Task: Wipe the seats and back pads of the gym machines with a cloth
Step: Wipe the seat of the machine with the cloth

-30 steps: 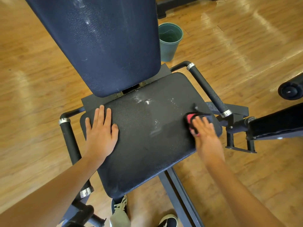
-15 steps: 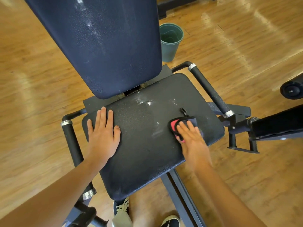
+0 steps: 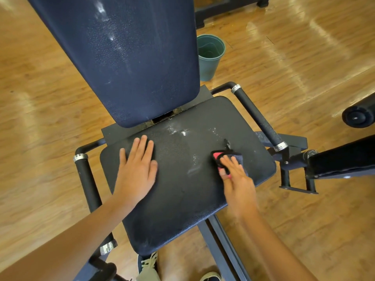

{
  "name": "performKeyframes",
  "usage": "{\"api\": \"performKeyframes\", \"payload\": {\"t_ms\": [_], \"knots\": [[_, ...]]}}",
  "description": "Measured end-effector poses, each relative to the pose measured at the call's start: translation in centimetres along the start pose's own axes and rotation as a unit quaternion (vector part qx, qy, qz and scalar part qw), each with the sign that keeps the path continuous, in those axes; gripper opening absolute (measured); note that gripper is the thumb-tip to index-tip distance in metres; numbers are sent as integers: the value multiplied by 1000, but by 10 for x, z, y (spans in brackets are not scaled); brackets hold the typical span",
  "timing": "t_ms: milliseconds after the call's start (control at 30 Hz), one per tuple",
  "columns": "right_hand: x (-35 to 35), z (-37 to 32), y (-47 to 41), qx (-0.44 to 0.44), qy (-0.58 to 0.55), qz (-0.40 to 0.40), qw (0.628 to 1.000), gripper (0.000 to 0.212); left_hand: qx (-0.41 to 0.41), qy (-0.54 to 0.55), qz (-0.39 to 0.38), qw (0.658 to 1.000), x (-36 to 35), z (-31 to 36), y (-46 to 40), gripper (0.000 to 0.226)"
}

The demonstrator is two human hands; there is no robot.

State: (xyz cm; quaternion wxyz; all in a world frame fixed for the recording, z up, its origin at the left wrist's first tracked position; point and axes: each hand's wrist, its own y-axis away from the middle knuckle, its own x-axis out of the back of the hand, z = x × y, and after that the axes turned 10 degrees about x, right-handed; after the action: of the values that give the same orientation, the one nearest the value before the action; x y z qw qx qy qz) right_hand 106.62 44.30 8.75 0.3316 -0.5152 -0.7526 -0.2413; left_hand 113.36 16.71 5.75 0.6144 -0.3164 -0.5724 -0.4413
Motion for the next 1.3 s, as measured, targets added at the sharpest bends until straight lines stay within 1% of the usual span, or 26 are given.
{"api": "performKeyframes", "payload": {"t_ms": [67, 133, 200, 233, 300, 400, 433, 500, 533, 567, 600, 700, 733, 767, 800, 867, 900, 967, 1000, 1034, 1134, 1200, 1234, 1300], "knots": [[18, 1, -9, -79, -40, 68, 994, 37, -24, 20, -23, 999, -2, 21, -4, 67], [32, 4, -25, -130, -57, 141, 980, 39, -30, 9, -33, 999, -10, 39, -3, 72], [40, 6, -44, -155, -52, 189, 968, 43, -25, -17, -31, 999, -20, 44, -1, 74], [40, 7, -52, -154, -46, 197, 967, 44, -21, -23, -28, 999, -22, 44, -1, 74], [28, 4, -68, -136, -23, 176, 975, 41, -21, -25, -24, 999, -23, 42, 0, 74], [-11, -13, -76, -103, 62, 97, 988, 38, -22, -24, -20, 999, -21, 44, -1, 73], [-26, -24, -71, -65, 100, 95, 988, 37, -23, -24, -21, 999, -21, 45, -1, 73], [-54, -41, -55, 43, 159, 74, 984, 34, -22, -24, -22, 999, -22, 44, -1, 72], [-65, -43, -44, 96, 186, 35, 977, 37, -20, -22, -22, 999, -23, 44, -1, 72], [-71, -42, -33, 137, 197, -16, 971, 40, -20, -19, -21, 999, -23, 44, -1, 71], [-71, -37, -26, 171, 197, -49, 964, 44, -21, -16, -19, 999, -24, 44, -1, 71], [-45, -9, -32, 273, 212, -118, 931, 59, -22, -12, -15, 1000, -23, 44, -1, 69], [-34, -1, -40, 288, 236, -139, 918, 65, -20, -12, -13, 1000, -23, 45, -1, 69], [-24, 10, -51, 280, 254, -141, 915, 68, -18, -14, -12, 1000, -23, 45, 0, 69], [-14, 20, -62, 251, 252, -126, 926, 66, -17, -15, -13, 1000, -23, 45, 0, 69], [3, 34, -79, 146, 223, -101, 958, 55, -18, -20, -16, 1000, -23, 44, 0, 69], [6, 36, -82, 103, 211, -88, 968, 50, -19, -22, -16, 999, -23, 44, 0, 69], [0, 29, -80, 72, 191, -43, 978, 45, -19, -21, -18, 999, -23, 44, -1, 69], [-7, 20, -76, 83, 185, -25, 979, 43, -19, -21, -16, 999, -23, 44, -1, 69], [-19, 9, -68, 109, 188, -24, 976, 42, -19, -21, -11, 1000, -23, 45, 0, 68], [-50, -18, -29, 216, 183, -85, 955, 49, -24, -12, 3, 1000, -24, 45, 1, 66], [-54, -20, -5, 279, 152, -111, 942, 52, -31, -7, 11, 999, -23, 45, 1, 64], [-51, -16, 2, 314, 146, -125, 930, 54, -34, -4, 13, 999, -23, 44, 1, 64], [-37, -4, -1, 397, 185, -169, 883, 56, -34, -2, 14, 999, -23, 45, 1, 64]]}}
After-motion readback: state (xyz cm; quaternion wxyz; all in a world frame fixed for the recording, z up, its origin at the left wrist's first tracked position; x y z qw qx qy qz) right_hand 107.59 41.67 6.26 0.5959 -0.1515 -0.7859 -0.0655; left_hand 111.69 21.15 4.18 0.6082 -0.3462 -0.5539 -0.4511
